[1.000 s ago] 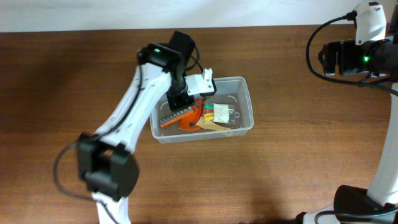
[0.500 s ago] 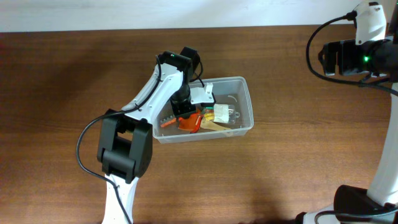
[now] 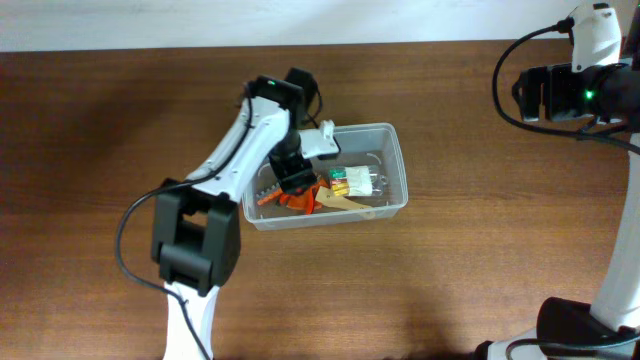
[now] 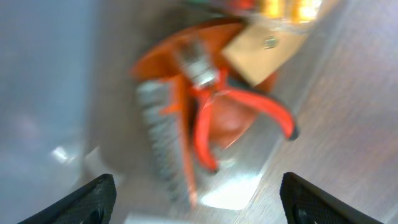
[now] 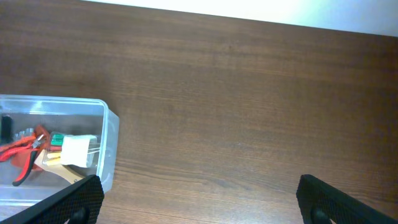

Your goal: Pack container

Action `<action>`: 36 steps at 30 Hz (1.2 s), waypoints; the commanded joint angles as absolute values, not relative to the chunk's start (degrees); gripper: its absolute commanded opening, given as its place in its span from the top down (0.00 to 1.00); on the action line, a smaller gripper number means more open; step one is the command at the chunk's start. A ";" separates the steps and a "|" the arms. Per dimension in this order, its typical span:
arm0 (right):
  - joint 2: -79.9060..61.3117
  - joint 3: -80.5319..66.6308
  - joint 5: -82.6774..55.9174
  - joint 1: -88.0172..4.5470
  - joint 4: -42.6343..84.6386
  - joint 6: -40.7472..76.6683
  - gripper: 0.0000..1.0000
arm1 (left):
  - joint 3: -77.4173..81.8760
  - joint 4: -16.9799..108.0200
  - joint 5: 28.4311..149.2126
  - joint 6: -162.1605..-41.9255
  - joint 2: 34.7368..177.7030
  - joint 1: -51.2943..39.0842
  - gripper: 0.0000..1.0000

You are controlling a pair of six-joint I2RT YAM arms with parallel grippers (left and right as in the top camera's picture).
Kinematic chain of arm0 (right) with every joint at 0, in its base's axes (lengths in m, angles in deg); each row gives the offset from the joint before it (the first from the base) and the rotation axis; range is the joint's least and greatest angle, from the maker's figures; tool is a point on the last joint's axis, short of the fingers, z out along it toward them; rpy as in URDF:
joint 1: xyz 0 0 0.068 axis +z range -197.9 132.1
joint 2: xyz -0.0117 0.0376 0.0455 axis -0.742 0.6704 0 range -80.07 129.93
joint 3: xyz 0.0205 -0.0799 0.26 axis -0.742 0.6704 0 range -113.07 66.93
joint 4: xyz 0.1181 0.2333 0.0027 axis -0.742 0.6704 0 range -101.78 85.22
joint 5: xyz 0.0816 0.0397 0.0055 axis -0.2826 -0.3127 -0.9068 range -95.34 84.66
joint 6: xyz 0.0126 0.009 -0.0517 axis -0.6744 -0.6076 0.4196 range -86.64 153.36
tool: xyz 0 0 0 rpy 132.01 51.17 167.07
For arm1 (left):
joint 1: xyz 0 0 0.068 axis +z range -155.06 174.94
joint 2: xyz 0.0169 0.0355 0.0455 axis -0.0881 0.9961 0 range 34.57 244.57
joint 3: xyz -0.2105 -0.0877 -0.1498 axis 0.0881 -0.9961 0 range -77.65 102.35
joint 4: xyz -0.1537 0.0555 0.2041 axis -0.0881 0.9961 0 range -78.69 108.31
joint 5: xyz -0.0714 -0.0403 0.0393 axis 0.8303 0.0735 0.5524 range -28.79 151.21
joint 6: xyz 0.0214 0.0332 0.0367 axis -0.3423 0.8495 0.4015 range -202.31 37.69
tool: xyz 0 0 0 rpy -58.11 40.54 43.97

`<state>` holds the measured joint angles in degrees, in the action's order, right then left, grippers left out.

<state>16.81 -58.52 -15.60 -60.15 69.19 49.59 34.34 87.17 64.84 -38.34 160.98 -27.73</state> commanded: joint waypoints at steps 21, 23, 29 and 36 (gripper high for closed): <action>11.52 -58.35 -19.80 -60.30 45.30 48.93 0.01 | 37.24 59.76 62.68 -62.30 130.89 -6.12 0.01; 13.27 -58.33 -19.73 -60.30 45.51 49.94 0.01 | 37.20 58.65 62.09 -61.90 130.99 -5.90 0.01; 14.78 -53.58 -17.65 -61.18 48.14 52.43 0.01 | 36.06 65.09 56.69 -61.95 130.54 -5.46 0.01; 8.88 -41.54 -15.18 -61.15 45.41 55.16 0.01 | 22.71 62.75 56.67 -62.14 124.68 -5.37 0.01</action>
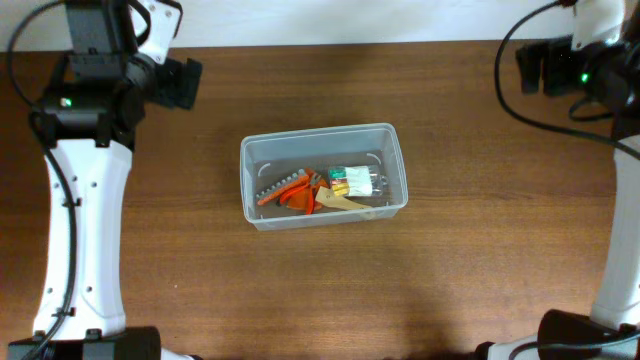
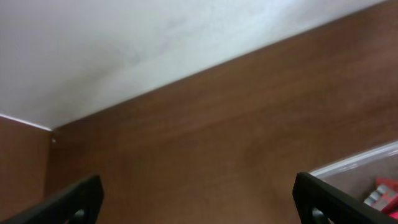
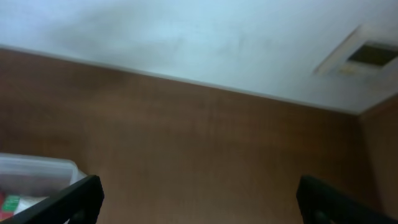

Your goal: Pack container

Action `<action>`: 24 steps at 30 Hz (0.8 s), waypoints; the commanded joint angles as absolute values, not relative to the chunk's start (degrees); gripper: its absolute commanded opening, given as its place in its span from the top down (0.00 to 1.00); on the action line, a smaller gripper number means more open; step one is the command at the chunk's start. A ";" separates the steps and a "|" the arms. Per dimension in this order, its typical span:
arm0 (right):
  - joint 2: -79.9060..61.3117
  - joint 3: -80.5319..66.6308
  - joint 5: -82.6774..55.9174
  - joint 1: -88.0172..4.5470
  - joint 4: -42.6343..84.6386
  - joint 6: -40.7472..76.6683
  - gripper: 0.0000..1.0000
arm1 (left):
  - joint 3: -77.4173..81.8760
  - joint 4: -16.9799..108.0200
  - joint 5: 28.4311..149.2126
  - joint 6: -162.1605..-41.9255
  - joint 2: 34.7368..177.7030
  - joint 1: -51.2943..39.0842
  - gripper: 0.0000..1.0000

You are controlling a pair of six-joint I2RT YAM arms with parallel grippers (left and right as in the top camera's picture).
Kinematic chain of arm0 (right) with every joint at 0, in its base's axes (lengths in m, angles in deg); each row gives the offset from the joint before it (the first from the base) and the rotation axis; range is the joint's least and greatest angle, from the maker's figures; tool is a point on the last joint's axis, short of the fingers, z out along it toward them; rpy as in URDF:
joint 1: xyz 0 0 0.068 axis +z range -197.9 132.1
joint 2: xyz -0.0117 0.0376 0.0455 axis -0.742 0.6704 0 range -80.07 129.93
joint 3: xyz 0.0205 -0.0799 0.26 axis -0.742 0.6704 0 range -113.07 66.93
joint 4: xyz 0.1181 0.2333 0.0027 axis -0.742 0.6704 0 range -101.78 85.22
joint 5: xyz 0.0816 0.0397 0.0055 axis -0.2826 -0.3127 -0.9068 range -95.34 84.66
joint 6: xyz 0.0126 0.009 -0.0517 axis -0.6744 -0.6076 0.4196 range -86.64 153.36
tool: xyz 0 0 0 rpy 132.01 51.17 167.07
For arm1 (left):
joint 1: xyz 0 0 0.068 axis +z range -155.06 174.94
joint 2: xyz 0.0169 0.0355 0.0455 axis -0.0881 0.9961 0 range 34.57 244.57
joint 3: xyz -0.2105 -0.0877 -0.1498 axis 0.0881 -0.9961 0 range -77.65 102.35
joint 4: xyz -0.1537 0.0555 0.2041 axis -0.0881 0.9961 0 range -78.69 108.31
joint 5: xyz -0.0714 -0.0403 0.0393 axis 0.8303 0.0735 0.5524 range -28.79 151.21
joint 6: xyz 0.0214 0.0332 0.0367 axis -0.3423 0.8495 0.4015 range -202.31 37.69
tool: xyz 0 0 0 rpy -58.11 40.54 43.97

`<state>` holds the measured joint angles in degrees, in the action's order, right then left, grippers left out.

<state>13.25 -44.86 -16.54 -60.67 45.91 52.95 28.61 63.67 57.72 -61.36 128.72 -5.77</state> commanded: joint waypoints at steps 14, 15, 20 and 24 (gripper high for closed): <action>-17.31 -0.12 -15.21 -60.13 25.06 55.58 0.01 | -22.77 43.35 56.87 -65.16 91.83 -5.37 0.01; -20.06 2.96 -15.18 -59.78 23.64 55.60 0.01 | -25.35 42.58 56.89 -65.16 88.68 -5.37 0.01; -34.84 17.41 -15.21 -57.35 17.28 55.58 0.01 | -35.41 37.88 56.87 -67.59 75.74 -5.42 0.01; -44.96 25.47 -15.23 -54.84 18.89 55.42 0.01 | -40.09 36.48 56.85 -68.70 69.10 -5.42 0.01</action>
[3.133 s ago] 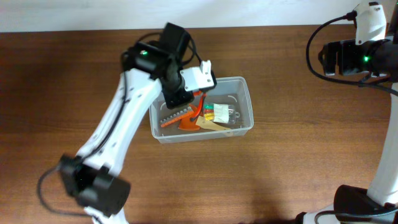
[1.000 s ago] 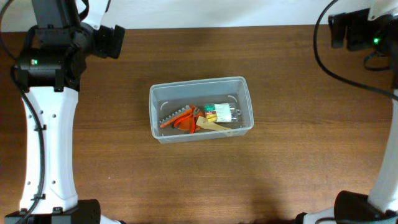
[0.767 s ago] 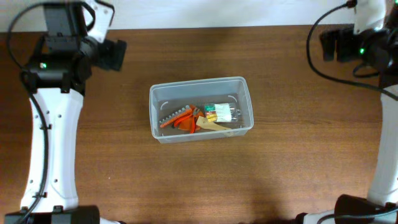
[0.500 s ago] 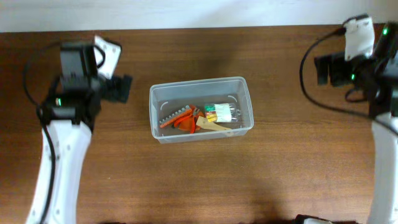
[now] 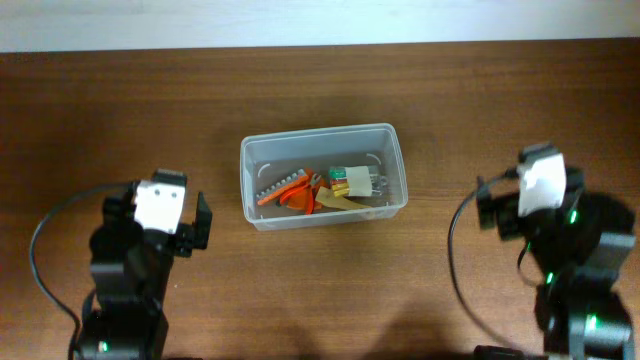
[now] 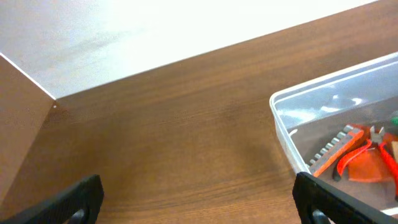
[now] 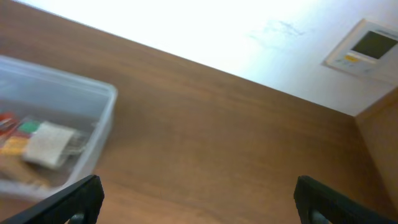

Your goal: Pack container

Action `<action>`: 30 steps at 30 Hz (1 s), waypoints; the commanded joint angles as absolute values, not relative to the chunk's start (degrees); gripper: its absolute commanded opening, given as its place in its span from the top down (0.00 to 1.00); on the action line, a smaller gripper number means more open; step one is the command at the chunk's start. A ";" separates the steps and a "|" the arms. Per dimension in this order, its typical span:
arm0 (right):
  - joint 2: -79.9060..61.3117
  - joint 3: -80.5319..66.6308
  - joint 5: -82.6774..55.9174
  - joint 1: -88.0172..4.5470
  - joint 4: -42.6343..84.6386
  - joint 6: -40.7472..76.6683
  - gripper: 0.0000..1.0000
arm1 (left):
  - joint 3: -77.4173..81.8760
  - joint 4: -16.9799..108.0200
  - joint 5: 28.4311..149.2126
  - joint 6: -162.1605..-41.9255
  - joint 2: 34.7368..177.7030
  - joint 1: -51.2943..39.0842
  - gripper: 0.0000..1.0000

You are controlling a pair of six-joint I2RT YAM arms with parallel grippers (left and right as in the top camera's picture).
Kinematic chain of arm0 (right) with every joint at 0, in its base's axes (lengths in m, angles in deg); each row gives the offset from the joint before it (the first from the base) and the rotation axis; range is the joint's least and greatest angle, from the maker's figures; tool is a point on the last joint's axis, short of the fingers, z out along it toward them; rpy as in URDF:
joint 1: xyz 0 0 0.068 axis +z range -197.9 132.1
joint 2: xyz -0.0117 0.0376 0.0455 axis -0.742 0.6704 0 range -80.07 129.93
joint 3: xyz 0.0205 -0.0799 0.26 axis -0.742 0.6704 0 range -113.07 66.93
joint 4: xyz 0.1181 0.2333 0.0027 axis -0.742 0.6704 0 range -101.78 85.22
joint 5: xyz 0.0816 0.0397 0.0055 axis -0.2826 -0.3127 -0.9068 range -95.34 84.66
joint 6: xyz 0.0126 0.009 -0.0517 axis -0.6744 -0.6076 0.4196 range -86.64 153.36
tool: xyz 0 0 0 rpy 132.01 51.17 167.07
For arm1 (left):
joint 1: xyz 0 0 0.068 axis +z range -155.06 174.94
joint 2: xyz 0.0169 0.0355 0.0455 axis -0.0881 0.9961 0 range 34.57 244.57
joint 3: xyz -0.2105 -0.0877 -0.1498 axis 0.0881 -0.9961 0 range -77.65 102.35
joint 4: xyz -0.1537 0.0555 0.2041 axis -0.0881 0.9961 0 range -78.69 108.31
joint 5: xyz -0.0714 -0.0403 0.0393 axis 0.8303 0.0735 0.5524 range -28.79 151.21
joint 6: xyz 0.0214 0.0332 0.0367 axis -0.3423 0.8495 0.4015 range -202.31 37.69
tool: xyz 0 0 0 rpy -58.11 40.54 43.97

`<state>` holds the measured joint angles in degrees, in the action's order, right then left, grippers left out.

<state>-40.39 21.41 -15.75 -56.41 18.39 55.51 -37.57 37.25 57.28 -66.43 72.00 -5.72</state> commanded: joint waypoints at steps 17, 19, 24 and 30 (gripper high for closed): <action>-52.98 32.45 -15.21 -54.12 31.37 55.40 0.01 | -43.06 38.32 53.65 -70.49 64.40 -5.42 0.01; -52.98 32.45 -15.21 -54.12 31.37 55.42 0.02 | -43.06 39.98 53.65 -70.49 64.40 -5.42 0.01; -52.98 32.45 -15.21 -54.12 31.35 55.42 0.01 | -43.06 44.90 53.65 -70.49 64.40 -5.42 0.01; -52.98 32.45 -15.21 -54.12 31.35 55.42 0.01 | -43.06 51.13 53.65 -70.49 64.40 -5.42 0.01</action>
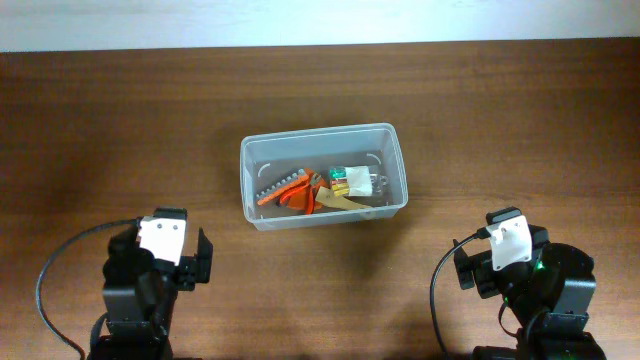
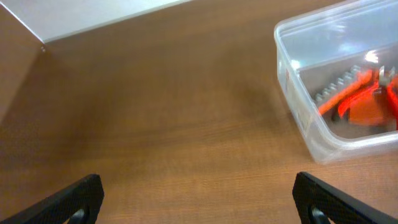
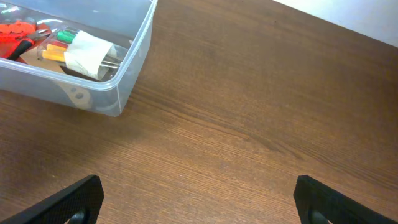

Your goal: Pack container

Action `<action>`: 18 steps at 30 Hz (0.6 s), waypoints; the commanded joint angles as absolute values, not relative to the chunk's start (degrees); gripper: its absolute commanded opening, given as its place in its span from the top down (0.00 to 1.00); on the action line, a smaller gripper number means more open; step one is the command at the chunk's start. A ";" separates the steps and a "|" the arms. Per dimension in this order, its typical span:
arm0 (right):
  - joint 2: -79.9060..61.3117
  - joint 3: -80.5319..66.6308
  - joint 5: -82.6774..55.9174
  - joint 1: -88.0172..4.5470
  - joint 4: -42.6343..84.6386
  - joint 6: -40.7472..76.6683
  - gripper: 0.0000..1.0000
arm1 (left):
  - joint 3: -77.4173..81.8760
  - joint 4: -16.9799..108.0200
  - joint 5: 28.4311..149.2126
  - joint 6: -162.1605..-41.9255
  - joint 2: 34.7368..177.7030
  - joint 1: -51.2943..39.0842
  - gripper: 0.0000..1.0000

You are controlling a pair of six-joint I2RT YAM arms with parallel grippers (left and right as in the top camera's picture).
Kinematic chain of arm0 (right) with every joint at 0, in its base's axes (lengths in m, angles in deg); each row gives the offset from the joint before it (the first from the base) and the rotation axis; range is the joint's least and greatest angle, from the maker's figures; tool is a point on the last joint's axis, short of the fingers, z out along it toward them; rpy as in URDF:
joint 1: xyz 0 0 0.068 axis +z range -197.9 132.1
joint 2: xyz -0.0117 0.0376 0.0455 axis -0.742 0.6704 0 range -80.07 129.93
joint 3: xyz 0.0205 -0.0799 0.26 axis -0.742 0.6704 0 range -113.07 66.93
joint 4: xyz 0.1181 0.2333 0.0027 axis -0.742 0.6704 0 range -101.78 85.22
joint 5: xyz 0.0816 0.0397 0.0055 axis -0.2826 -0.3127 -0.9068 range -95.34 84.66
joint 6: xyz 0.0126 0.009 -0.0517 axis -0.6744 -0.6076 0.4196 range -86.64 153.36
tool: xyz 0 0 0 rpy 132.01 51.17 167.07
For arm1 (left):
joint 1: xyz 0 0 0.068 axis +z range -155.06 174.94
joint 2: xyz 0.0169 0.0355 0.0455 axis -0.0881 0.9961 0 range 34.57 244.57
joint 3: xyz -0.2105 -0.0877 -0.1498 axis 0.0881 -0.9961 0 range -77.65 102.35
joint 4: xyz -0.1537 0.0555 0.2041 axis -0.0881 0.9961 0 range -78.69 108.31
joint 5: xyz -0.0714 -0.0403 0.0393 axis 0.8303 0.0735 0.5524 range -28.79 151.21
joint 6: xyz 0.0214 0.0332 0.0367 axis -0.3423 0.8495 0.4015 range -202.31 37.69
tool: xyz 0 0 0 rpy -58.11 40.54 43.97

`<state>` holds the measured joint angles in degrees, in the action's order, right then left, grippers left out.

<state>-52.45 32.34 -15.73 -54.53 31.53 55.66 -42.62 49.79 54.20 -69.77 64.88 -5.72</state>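
Observation:
A clear plastic container [image 1: 395,160] stands mid-table, holding orange pliers [image 1: 285,193], a grey toothed strip [image 1: 275,186], a tan wooden piece [image 1: 340,203] and a white-wrapped bundle [image 1: 356,179]. My left gripper [image 2: 199,202] is open over bare wood at the front left, well clear of the container [image 2: 292,106]. Over bare wood at the front right, my right gripper [image 3: 198,199] is open too, the container [image 3: 134,68] up to its left. Both hold nothing.
The brown wooden table [image 1: 500,110] runs back to a white wall edge [image 1: 320,20]. Both arm bases sit at the near edge, left [image 1: 150,275] and right [image 1: 525,275].
Both arms have drawn further back toward the near edge and sit lower. The container and its contents have not moved.
First my left gripper was open down inside the container over the orange pliers, the right arm at the back right. Then both arms stood at the far corners. Then both were folded at the front, and now still nearer the edge.

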 commanded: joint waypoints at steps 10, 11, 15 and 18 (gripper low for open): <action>-55.36 32.45 -13.57 -53.85 31.68 55.38 0.01 | -43.06 57.66 53.65 -70.49 64.40 -5.42 0.01; -56.96 32.45 -14.81 -53.79 32.93 54.55 0.01 | -43.06 57.66 53.65 -70.49 64.40 -5.42 0.01; -66.11 32.64 -18.24 -52.76 35.88 46.11 0.01 | -43.06 57.66 53.65 -70.49 64.40 -5.42 0.01; -72.80 34.09 -18.22 -52.59 35.11 45.02 0.01 | -43.06 57.66 53.65 -70.49 64.40 -5.42 0.01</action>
<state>-67.95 32.42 -16.89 -53.20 35.83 49.28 -42.62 57.64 54.07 -69.77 64.88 -5.72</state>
